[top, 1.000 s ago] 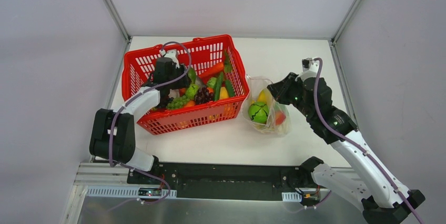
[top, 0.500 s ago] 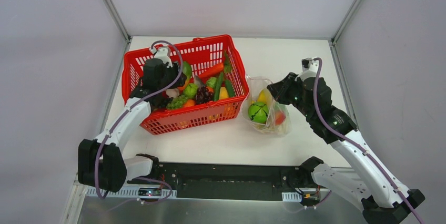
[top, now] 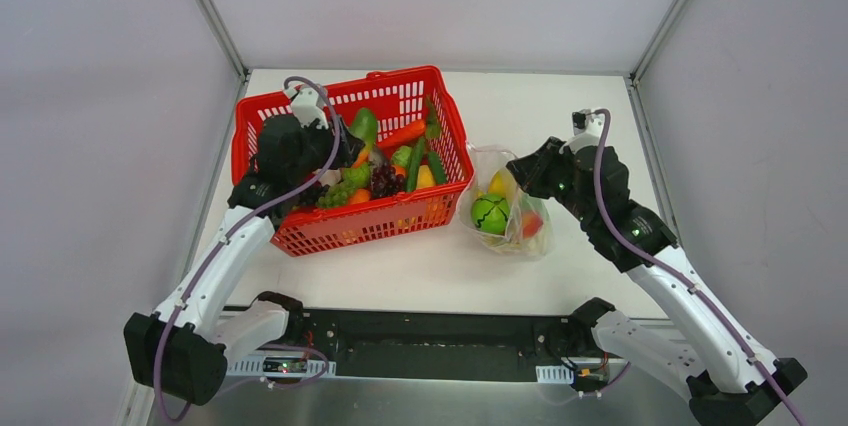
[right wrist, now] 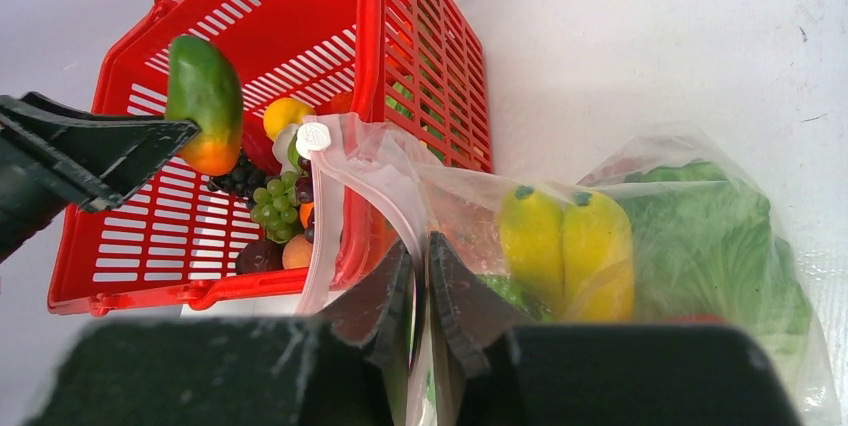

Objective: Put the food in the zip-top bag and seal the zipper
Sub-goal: Pick up the fake fruit from the bin, then place the fake fruit in the zipper food storage bag.

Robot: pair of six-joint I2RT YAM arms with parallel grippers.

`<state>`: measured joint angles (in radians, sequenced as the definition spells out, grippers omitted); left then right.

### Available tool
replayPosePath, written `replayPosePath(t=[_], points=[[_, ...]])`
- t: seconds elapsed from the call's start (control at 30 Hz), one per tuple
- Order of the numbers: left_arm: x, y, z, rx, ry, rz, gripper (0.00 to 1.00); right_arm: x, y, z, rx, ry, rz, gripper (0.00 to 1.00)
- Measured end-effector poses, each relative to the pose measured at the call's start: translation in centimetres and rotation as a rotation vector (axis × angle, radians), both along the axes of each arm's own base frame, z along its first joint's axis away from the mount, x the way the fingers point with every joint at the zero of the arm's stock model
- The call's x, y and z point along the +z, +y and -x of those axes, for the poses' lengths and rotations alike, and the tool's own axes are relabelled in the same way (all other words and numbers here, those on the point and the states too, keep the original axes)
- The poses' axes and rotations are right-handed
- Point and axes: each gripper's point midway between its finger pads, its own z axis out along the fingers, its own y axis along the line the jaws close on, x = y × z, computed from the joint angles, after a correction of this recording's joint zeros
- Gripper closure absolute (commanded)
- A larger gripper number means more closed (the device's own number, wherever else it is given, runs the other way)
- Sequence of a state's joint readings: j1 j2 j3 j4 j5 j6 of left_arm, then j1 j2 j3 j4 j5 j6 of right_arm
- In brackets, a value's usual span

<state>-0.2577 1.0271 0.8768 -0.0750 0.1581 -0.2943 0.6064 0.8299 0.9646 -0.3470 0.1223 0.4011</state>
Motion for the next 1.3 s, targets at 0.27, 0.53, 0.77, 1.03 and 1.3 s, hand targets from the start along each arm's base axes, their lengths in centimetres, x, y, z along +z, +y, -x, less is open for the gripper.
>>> replayPosePath(t=[0.27,0.53,0.77,1.03,1.3], points=[[8.0,-7.7,3.8,-0.305,-0.153,0.049,0.66,-0.1,0.1,-0.1,0.000,0.003,-0.002,0.88],[13.7,-13.4,8.9,-0.606,-0.266,0.108,0.65,0.0,0.1,-0.2,-0.002,0.001,-0.006,0.88],[12.1,-17.4,11.5,-0.756,-0.213,0.156,0.65,0.2,0.2,-0.2,-0.004,-0.003,-0.013,0.88],[11.4,-20.9,13.6,-0.859,-0.185,0.196,0.65,0.4,0.0,-0.1,-0.009,-0.011,-0.017,0.88],[11.0,-24.1,14.6,-0.902,-0.159,0.279,0.62,1.0,-0.5,0.3,-0.021,-0.032,-0.033,0.88]])
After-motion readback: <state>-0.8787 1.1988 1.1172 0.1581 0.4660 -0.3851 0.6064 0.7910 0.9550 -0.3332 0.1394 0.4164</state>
